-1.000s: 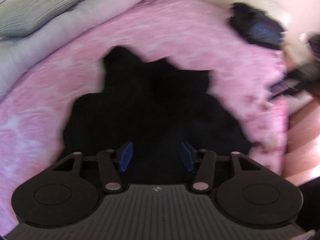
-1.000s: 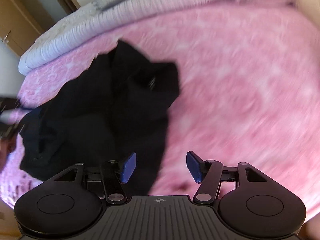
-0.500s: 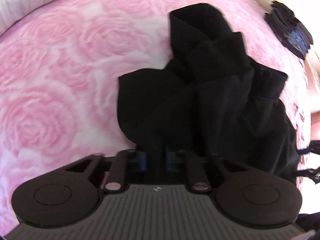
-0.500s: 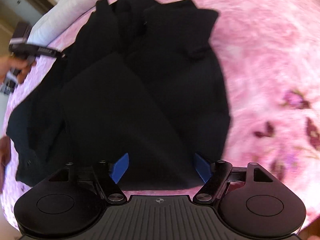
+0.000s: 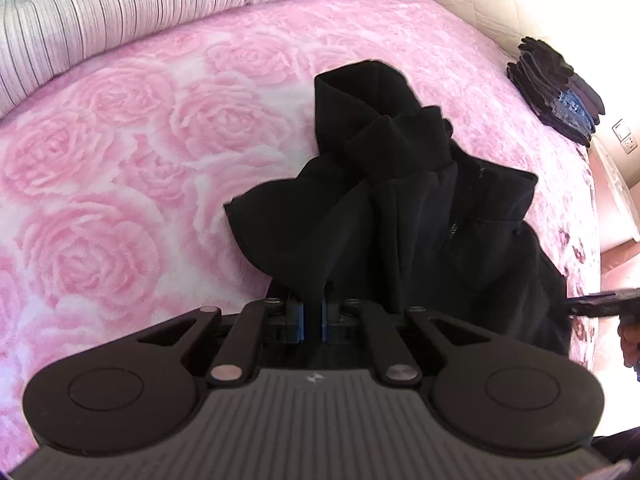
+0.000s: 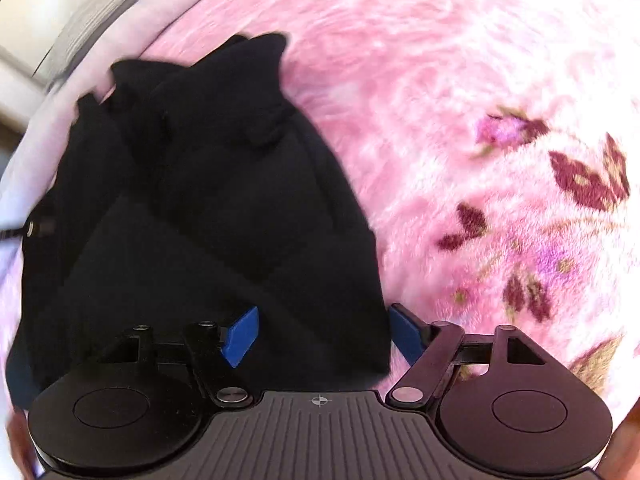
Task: Fold clothes
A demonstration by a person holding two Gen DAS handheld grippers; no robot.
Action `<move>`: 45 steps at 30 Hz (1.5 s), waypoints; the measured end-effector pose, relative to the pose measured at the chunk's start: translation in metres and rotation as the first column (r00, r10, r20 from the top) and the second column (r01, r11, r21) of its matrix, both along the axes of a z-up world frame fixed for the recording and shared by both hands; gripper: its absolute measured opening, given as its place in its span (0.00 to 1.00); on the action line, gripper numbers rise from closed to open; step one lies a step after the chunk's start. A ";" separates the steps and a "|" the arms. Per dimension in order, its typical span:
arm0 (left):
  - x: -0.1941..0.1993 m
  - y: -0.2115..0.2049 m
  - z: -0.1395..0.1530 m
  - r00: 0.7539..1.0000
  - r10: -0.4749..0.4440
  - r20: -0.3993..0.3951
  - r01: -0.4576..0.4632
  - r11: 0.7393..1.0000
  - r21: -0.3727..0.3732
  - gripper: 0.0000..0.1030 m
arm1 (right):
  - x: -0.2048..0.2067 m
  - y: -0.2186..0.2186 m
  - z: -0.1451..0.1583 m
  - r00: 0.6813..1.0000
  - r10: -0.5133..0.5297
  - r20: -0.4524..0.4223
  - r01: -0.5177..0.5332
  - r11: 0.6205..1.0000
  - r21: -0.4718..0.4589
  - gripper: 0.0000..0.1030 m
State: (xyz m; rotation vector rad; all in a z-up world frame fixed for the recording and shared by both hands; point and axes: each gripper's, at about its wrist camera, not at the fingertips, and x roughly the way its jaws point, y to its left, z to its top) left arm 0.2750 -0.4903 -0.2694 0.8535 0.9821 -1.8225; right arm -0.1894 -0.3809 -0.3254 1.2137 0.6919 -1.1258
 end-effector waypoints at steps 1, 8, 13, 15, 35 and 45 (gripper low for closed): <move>0.002 0.002 0.007 1.000 0.014 -0.003 -0.014 1.000 -0.008 0.04 | 0.001 -0.005 0.004 1.000 0.019 0.005 -0.019 1.000 0.008 0.02; 0.032 0.040 0.090 0.981 0.196 -0.014 -0.196 0.976 -0.099 0.04 | -0.002 -0.046 0.094 0.955 0.289 -0.066 -0.294 0.950 -0.104 0.02; 0.025 0.085 0.141 0.937 0.345 -0.062 -0.350 0.930 -0.113 0.04 | -0.020 -0.091 0.176 0.889 0.408 -0.209 -0.448 0.870 -0.208 0.01; 0.014 0.097 0.142 0.915 0.396 -0.078 -0.402 0.912 -0.088 0.04 | -0.036 -0.116 0.195 0.847 0.438 -0.302 -0.510 0.830 -0.227 0.01; 0.000 0.085 0.105 0.830 0.553 0.073 -0.553 0.833 -0.018 0.04 | 0.012 -0.104 0.132 0.523 0.742 -0.420 -0.846 0.393 -0.359 0.66; 0.033 0.091 0.095 0.843 0.536 0.042 -0.534 0.844 -0.041 0.04 | 0.087 -0.076 0.071 0.447 0.649 -0.616 -0.894 0.306 -0.326 0.04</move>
